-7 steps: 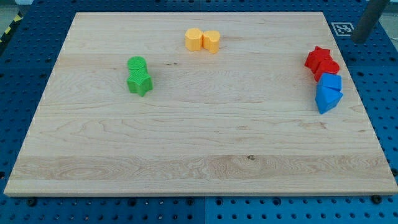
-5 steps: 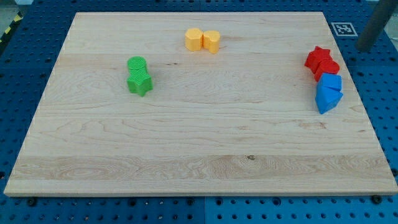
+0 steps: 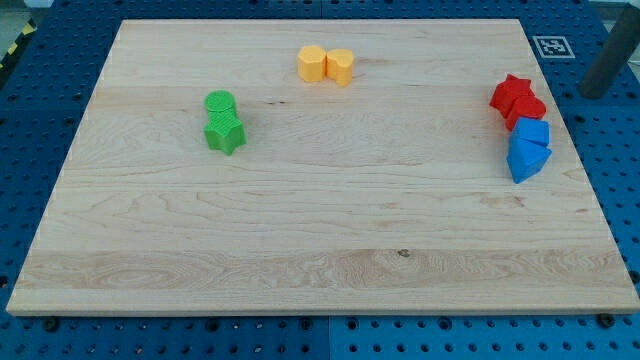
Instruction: Push red circle to the left side
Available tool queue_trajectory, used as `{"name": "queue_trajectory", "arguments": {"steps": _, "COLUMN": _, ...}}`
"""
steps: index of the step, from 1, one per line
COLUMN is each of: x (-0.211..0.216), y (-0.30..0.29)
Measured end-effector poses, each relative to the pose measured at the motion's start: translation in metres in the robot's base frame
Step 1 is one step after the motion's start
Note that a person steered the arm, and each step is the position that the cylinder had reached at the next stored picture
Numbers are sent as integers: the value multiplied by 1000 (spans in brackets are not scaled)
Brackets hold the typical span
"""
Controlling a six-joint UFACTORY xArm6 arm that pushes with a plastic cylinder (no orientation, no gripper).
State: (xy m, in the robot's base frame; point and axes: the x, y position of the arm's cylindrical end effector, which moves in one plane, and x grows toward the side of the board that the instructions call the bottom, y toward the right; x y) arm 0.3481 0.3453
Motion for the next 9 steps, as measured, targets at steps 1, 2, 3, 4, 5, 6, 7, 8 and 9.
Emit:
{"name": "queue_trajectory", "arguments": {"steps": 1, "x": 0, "y": 0}}
{"name": "queue_trajectory", "arguments": {"steps": 2, "x": 4, "y": -1}}
{"name": "queue_trajectory", "arguments": {"steps": 3, "x": 8, "y": -19}}
{"name": "queue_trajectory", "arguments": {"steps": 4, "x": 17, "y": -38}}
{"name": "queue_trajectory", "arguments": {"steps": 5, "x": 36, "y": -55}}
{"name": "queue_trajectory", "arguments": {"steps": 6, "x": 41, "y": -56}}
{"name": "queue_trajectory", "arguments": {"steps": 7, "x": 41, "y": -57}}
{"name": "queue_trajectory", "arguments": {"steps": 8, "x": 41, "y": -86}}
{"name": "queue_trajectory", "arguments": {"steps": 9, "x": 41, "y": -106}}
